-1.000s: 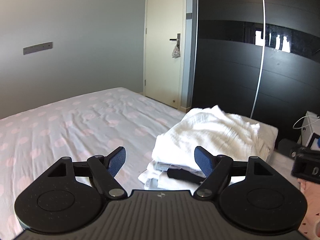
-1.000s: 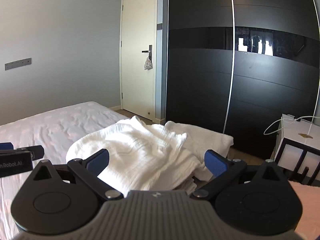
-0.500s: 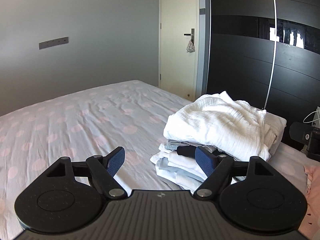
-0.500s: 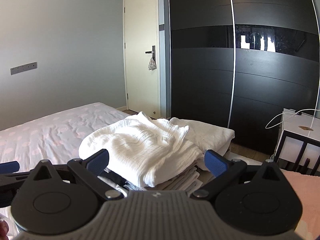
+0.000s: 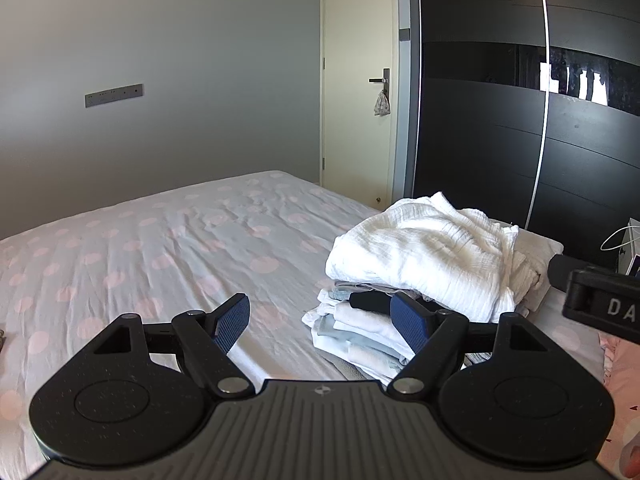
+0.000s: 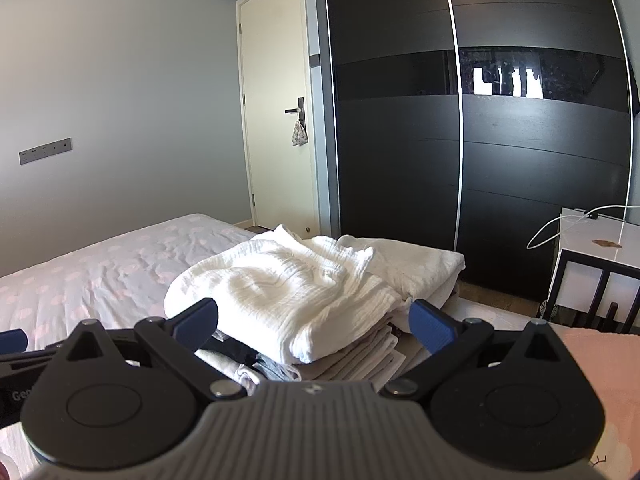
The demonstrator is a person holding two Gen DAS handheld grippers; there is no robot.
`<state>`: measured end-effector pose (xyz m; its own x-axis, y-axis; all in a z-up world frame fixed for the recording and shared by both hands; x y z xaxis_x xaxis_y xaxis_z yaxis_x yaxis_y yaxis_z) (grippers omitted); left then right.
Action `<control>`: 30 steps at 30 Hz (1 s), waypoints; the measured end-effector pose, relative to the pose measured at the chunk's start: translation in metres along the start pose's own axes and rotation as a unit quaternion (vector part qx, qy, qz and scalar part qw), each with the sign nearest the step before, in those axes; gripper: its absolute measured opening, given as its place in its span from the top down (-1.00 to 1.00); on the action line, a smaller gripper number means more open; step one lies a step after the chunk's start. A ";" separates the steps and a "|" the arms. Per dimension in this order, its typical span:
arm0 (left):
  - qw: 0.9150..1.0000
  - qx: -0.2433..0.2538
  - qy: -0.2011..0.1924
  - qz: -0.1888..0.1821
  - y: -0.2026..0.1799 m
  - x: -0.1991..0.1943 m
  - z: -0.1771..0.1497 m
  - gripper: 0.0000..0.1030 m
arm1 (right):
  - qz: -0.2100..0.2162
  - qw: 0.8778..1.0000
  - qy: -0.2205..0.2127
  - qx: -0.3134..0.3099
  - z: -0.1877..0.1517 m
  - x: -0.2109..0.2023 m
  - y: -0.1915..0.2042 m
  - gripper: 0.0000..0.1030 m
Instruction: Fold clothes
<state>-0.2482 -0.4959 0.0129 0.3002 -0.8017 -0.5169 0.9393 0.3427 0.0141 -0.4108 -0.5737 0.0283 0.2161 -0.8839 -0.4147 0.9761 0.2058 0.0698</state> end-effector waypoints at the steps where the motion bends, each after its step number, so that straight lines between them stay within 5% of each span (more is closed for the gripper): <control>1: 1.000 -0.002 0.000 0.001 0.002 0.000 -0.001 -0.50 | 0.000 1.000 0.002 -0.001 -0.001 0.000 0.001 -0.98; 30: 1.000 0.005 0.012 -0.002 0.013 -0.005 -0.018 -0.50 | 0.013 0.999 -0.007 -0.043 -0.015 -0.010 0.033 -0.98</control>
<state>-0.2408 -0.4791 0.0003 0.2926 -0.7905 -0.5381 0.9420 0.3350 0.0201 -0.3807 -0.5522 0.0212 0.2415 -0.8839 -0.4004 0.9649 0.2627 0.0020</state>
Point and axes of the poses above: each gripper's, at about its wrist camera, not at the fingertips, and x roughly the way its jaws point, y to its left, z to its top, the point moved 9 cm from there along x, roughly the way its jaws point, and after that the axes turned 5 degrees about y, right-handed, at the moved point
